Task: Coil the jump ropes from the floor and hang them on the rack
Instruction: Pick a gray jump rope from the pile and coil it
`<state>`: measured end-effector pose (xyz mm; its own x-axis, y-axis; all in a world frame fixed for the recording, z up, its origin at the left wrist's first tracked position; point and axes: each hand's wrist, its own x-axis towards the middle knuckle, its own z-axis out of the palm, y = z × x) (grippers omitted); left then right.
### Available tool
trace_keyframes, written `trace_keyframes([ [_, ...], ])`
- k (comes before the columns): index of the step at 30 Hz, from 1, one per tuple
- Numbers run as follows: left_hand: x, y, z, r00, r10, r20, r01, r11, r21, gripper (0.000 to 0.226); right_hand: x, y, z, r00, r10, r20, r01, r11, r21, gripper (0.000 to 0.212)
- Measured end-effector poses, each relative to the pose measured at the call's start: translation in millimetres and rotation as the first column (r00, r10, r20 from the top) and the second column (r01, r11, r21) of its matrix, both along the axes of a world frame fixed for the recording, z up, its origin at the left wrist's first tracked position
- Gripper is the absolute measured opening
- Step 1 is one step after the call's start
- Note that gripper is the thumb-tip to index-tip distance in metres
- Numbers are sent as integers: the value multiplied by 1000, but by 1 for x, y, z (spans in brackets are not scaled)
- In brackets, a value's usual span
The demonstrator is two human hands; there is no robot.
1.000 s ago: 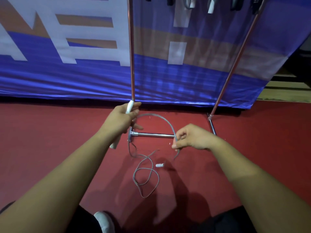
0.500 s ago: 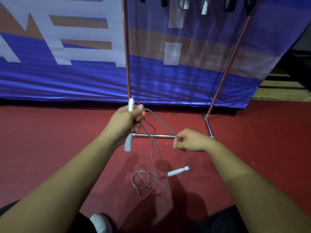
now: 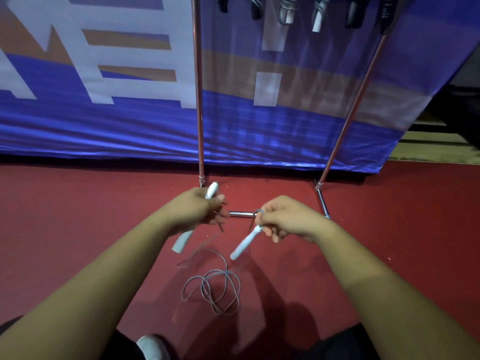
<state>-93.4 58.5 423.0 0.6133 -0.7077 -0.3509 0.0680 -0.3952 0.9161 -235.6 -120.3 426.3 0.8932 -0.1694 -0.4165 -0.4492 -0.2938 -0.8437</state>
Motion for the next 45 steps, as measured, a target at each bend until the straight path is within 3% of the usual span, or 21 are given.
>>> trace_keyframes([
  [4,-26,-3,2,946,-323,-27,323,946,0,35,2,7,10,987,-152,43,129,931,343,18],
  [6,-35,-4,6,919,-393,-36,394,919,-4,33,3,5,10,973,-225,53,178,877,446,15],
  [8,-40,-5,11,916,-399,-28,399,917,-9,28,5,5,6,968,-236,82,190,907,376,13],
  [12,-36,-5,12,916,-399,-39,396,916,-56,24,10,3,-7,934,-240,265,245,970,15,38],
  [16,-35,-5,15,886,-395,-245,348,913,-213,24,10,3,-2,947,-73,313,16,984,178,22],
  [22,-34,-6,19,832,-388,-397,263,905,-334,22,10,-10,11,905,-177,386,111,976,186,27],
  [25,-30,-1,22,804,-403,-437,292,908,-299,35,8,-16,15,891,-219,399,125,960,249,29],
  [27,-29,2,22,788,-432,-439,345,900,-266,48,7,-21,18,879,-257,401,128,938,321,25],
  [33,-20,4,27,790,-503,-351,420,861,-288,47,2,-39,18,873,-268,408,89,909,406,24],
  [39,-17,5,22,699,-575,-424,451,815,-363,61,0,-43,16,866,-258,428,76,915,397,19],
  [41,-19,2,20,733,-546,-406,435,835,-337,61,1,-42,15,866,-256,429,98,929,357,14],
  [45,-25,-2,21,824,-425,-374,346,901,-262,35,4,-42,14,816,-349,462,198,918,344,15],
])
